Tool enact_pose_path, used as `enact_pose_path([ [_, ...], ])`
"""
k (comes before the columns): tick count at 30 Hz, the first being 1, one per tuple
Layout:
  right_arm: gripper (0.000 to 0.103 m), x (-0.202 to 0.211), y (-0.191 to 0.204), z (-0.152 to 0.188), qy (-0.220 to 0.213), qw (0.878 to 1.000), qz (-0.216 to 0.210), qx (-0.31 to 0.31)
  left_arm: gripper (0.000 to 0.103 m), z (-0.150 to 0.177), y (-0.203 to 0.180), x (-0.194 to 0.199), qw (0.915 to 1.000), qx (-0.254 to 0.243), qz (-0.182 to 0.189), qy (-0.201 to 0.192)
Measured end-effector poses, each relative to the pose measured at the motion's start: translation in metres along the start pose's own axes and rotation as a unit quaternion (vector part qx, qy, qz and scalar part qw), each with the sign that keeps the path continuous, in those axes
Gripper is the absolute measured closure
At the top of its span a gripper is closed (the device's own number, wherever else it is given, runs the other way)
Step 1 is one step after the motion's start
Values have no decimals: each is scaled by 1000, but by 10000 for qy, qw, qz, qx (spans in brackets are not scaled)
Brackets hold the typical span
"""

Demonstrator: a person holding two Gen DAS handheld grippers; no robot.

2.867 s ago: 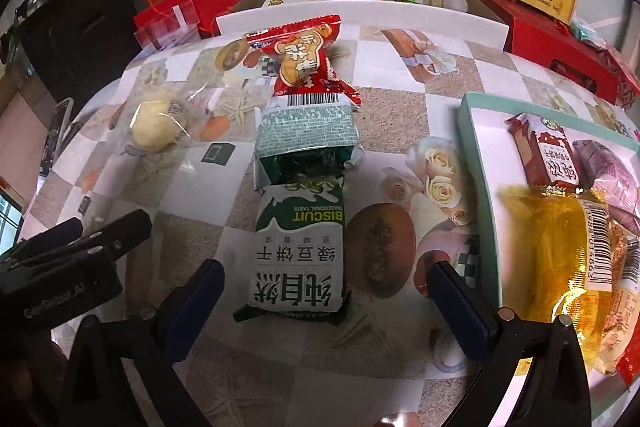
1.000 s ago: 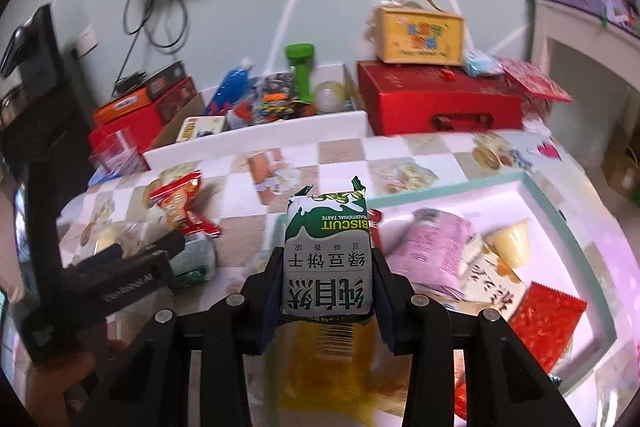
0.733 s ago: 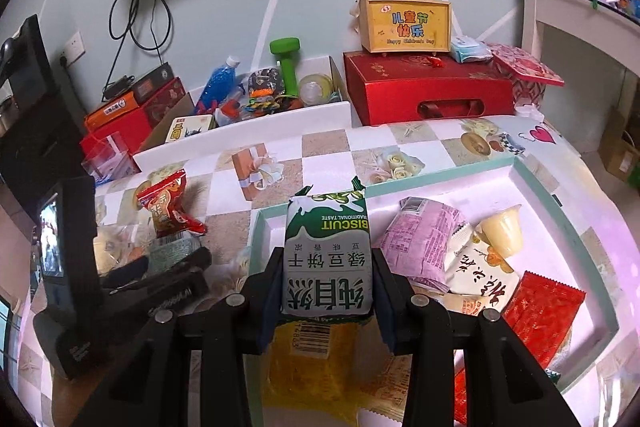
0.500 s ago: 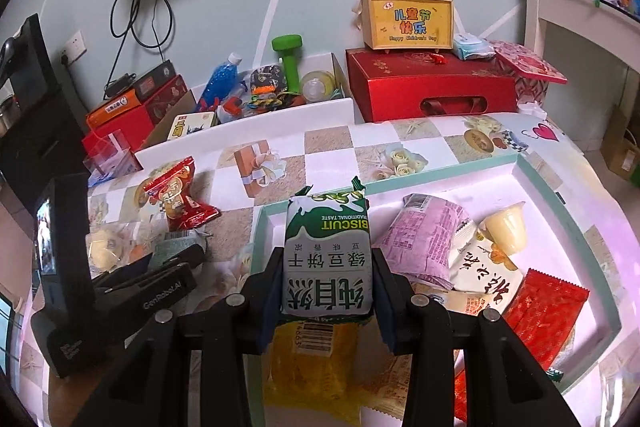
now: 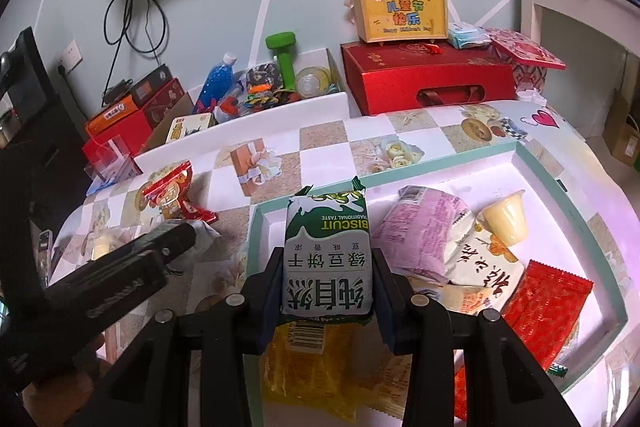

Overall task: Organize snacks
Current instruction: 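Carry the biscuit box over the white tray with the right tool while the left tool grasps the green packet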

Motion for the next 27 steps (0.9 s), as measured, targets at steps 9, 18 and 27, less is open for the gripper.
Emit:
enact_pose_path([
  [9,60,20,-53,-5,-242,9969,428,-618,43,1,-35,7,9985,-456,293,-104],
  [18,60,22,-82,-4,-231,9934,622,-933,43,16,-66,-17,9956,-857,368,-47],
  [27,60,12,-91,1,-50,9926,697,-992,43,24,-91,-24,9915,-1132,630,-95],
])
Point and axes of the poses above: each gripper's, at about its wrist camera, not at the fingertips, and x roughly against the way its jaws point, y to its left, z to its underside, the point moved 1 cm from there along -x, roughly the way its jaws point, and after that the axes turned 4 degrees about -z, right-handed, at the moved point
